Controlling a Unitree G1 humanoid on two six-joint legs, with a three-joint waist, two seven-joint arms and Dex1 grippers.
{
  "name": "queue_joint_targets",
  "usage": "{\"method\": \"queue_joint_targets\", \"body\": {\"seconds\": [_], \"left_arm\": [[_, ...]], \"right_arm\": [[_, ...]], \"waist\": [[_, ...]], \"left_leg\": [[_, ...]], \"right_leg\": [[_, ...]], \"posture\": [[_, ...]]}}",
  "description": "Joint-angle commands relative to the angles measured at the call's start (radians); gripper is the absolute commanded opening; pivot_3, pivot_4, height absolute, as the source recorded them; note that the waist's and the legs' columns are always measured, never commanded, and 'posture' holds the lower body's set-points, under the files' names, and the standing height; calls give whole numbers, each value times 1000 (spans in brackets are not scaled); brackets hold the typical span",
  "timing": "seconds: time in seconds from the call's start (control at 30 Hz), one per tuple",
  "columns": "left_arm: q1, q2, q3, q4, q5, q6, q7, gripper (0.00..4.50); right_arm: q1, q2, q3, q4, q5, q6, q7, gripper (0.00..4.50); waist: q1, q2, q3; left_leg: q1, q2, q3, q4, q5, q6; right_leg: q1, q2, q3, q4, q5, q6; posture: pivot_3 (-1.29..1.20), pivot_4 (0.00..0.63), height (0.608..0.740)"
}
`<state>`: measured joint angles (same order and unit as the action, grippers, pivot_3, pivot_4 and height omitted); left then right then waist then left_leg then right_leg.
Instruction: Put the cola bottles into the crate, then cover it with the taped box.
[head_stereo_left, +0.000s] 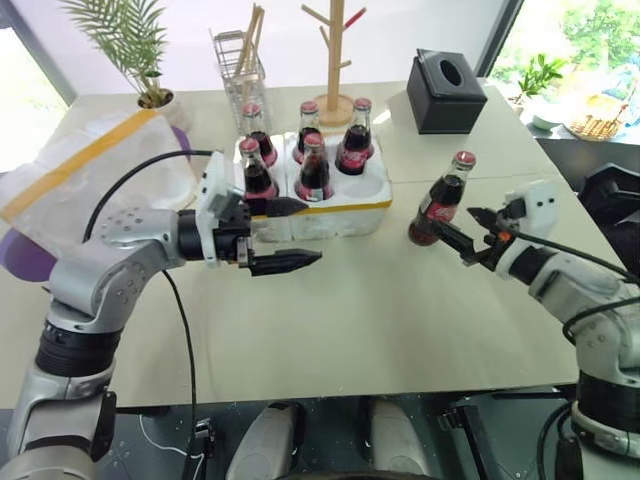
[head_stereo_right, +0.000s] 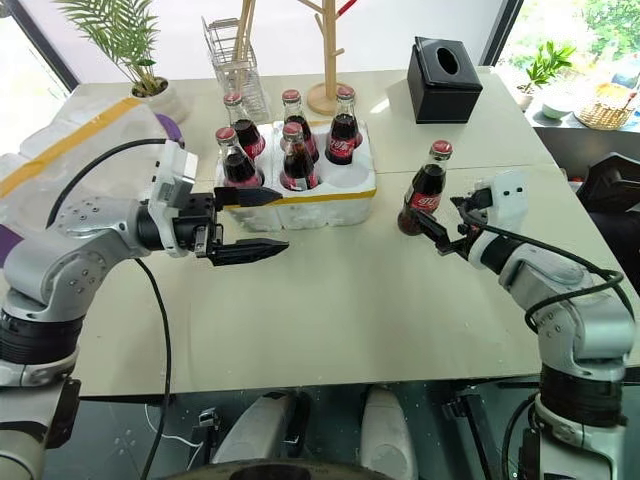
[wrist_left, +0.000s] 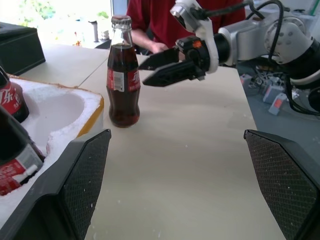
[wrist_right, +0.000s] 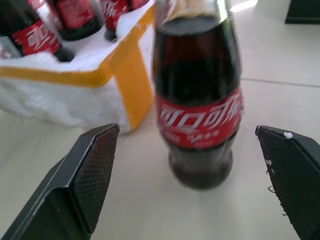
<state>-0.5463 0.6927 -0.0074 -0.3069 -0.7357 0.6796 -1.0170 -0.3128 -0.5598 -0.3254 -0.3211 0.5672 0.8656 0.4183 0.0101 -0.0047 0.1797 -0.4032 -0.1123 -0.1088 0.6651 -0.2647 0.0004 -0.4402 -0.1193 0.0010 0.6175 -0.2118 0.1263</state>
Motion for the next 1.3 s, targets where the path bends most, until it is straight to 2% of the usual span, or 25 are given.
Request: {"method": "queue_joint_targets", "body": {"seconds": [0.03,0.3,0.33,0.43,0.63,0.73,0.8,0.97,1.07,1.3], "left_arm": [[-7,-7,17,-21,0,-16,5,4500],[7,5,48,-50,-9,-2,28,4500],[8,7,51,-51,-10,0,29,4500],[12,15,65,-60,-12,5,35,4500],[19,29,86,-53,-10,0,44,4500],[16,25,86,-45,-5,-5,47,4500],[13,22,84,-41,-1,-7,48,4500],[9,14,81,-32,10,-19,54,4500],[20,9,83,-43,14,-24,67,4500],[59,33,129,-77,-8,-10,93,4500]], "right_arm": [[-47,18,35,59,-37,-87,8,4479],[-190,70,119,299,-109,-206,27,4479],[-201,74,120,310,-112,-215,29,3967],[-242,70,106,292,-80,-206,49,2798],[-441,27,42,255,15,-151,73,2789],[-589,45,59,310,54,-126,95,2789],[-631,63,76,329,58,-122,106,2789],[-644,148,162,389,20,-166,136,2789],[-603,202,230,453,-61,-240,126,2789],[-576,202,326,536,-182,-338,181,2789]], "waist": [[0,0,0],[-5,0,0],[-4,0,0],[-6,0,0],[-22,3,2],[-28,3,2],[-28,3,2],[-26,2,1],[-23,2,1],[-29,2,1]], "left_leg": [[0,0,0,0,0,0],[0,0,0,0,0,0],[0,0,0,0,0,-1],[0,0,0,0,0,-1],[-3,0,0,0,1,-1],[-3,1,0,-1,1,-1],[-3,1,0,-1,1,-1],[-3,1,-1,-1,1,-1],[-3,1,-1,0,1,-1],[-5,0,-1,0,1,-1]], "right_leg": [[0,0,0,0,0,0],[0,1,0,0,0,0],[0,1,0,0,0,0],[0,1,0,0,0,0],[-4,1,0,1,0,0],[-5,1,0,1,0,0],[-5,1,0,1,0,0],[-3,1,0,0,0,0],[-4,1,0,1,0,0],[-7,0,0,2,0,0]], "posture": [[0,150,740],[0,150,740],[0,150,740],[0,150,740],[0,150,740],[0,150,740],[0,150,740],[0,150,740],[0,150,740],[0,150,740]]}}
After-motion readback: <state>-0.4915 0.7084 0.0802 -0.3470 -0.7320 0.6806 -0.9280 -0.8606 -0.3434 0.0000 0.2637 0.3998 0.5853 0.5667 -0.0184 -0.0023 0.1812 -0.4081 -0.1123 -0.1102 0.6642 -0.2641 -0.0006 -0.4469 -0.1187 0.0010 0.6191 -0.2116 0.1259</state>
